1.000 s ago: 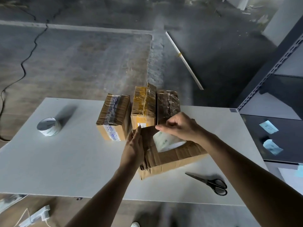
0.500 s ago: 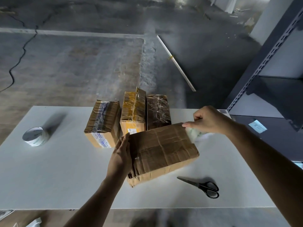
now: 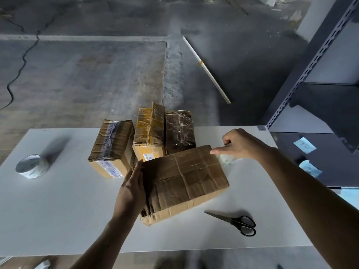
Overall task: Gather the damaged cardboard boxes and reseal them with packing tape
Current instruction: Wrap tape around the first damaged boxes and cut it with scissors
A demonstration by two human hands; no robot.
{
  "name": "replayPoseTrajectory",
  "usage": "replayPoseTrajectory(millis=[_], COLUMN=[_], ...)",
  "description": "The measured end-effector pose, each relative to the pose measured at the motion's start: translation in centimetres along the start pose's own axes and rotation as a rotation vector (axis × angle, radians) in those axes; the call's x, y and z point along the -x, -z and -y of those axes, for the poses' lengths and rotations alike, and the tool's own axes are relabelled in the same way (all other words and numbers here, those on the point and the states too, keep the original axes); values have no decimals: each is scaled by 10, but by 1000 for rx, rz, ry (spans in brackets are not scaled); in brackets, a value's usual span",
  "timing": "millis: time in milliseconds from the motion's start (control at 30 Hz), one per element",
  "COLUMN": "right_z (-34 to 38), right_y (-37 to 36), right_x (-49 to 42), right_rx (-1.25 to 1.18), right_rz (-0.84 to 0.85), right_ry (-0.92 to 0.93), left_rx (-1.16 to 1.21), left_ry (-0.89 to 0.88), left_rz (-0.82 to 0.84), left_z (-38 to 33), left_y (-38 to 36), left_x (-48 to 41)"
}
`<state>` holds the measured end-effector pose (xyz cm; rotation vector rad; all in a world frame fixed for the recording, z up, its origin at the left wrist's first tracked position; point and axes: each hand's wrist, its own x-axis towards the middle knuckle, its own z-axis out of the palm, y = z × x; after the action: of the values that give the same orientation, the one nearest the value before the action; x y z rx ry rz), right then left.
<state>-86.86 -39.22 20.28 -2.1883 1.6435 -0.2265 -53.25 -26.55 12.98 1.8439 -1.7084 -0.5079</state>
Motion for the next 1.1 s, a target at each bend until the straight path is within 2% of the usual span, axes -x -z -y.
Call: replayPoseTrajectory(millis=[233,433,500,567,667,833,1100], right_z=[-19,-33,-37,-38,-39,-37,-42], right_y=[-12,-32,-37,-41,-45,-54,-69], right_x=[-1,-3,-3,-3,-2,2,-3], right_rx=[17,-127,-170,-207,-269,-401,-500], right_rz=[119,133,117,122,129,53,-43], right_ry=[-64,-80,-90,-108,-118,-95,-82], left_rx=[-3,-34,-103,-298,-528,-579,-541], left_ry=[-3,-12,29,26,-25,-91,-199], left_rz=[-3,-4,-21,-34,77,257,326], left_z=[2,5,-1,-9,-33,-63,-114], left_y=[-3,-3,-3,-5,-13,-35,-84], left_x=[1,-2,-4,-6,-11,-27,-51])
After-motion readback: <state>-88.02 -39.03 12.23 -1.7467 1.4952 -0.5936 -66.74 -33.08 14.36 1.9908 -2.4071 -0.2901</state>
